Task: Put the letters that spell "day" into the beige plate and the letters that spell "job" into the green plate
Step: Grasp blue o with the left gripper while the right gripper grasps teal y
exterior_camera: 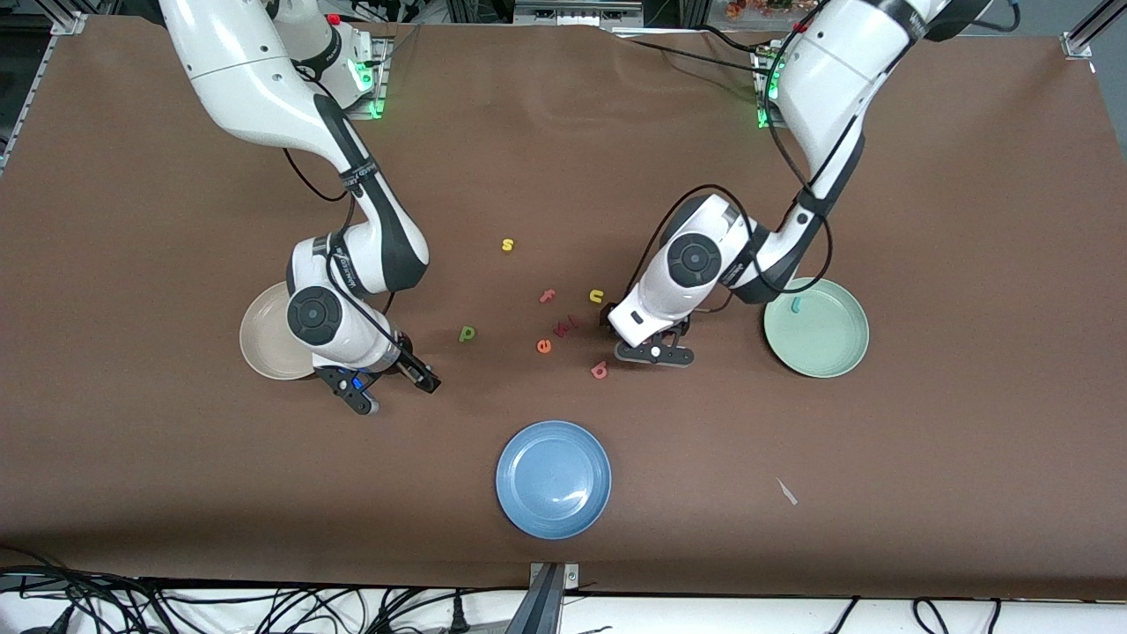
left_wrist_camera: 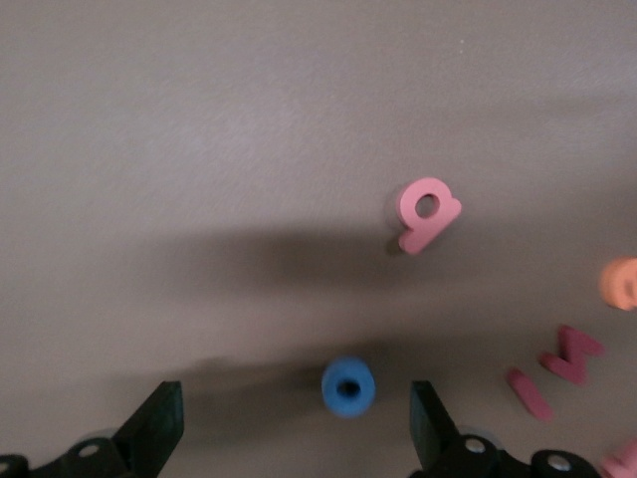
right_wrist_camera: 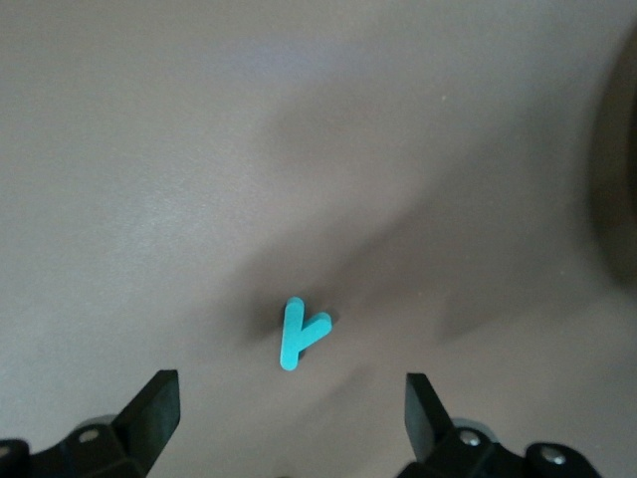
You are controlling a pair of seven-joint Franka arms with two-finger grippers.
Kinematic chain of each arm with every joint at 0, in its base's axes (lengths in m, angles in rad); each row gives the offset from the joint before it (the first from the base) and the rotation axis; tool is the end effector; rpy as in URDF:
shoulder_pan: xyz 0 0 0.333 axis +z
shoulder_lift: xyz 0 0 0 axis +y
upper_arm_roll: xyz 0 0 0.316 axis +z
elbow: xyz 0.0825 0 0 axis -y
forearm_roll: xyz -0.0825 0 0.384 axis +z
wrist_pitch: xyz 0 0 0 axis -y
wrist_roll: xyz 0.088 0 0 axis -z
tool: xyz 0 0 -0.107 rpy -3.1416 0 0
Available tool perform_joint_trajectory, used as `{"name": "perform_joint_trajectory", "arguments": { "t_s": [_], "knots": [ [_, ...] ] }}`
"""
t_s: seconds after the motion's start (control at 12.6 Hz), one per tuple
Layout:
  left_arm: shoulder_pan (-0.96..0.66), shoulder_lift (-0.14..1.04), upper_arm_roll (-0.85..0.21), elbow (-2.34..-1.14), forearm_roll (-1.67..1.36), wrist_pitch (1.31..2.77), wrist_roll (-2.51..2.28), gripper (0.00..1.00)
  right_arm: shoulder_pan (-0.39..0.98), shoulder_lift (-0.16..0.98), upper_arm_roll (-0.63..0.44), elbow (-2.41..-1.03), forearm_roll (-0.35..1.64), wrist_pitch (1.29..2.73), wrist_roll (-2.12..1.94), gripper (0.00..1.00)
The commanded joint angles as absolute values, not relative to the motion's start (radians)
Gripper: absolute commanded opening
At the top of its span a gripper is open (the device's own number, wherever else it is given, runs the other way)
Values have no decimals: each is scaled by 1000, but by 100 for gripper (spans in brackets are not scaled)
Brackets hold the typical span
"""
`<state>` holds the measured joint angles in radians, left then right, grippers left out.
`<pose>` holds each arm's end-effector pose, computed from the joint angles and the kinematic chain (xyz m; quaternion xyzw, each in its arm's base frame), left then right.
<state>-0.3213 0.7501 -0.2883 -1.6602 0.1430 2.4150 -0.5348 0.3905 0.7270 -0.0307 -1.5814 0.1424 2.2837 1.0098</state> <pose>0.5754 -0.3735 0.1877 0.9973 -0.0514 -0.0097 0.0515 0.6500 0.2511 0.2082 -0.9319 0.3598 0.0364 0.0258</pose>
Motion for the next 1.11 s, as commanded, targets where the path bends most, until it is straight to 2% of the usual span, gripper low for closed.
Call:
{"name": "perform_joint_trajectory", "arguments": {
  "t_s": [0.0, 0.48, 0.87, 0.95, 1.03],
  "knots": [
    [-339, 787, -284, -1591, 189, 2407, -534, 100, 411, 764, -31, -1548, 155, 2278, 1086, 100],
    [-367, 787, -285, -1603, 184, 2405, -532, 97, 408, 772, -34, -1546, 152, 2279, 1071, 96],
    [-370, 787, -285, -1606, 195, 2396, -476, 73, 403, 795, -34, -1531, 147, 2283, 1062, 95],
    [-370, 787, -285, -1608, 195, 2396, -474, 69, 403, 796, -34, -1531, 143, 2283, 1060, 87],
    [-370, 788, -285, -1611, 195, 2395, -472, 61, 400, 799, -34, -1531, 143, 2283, 1057, 83]
  ]
}}
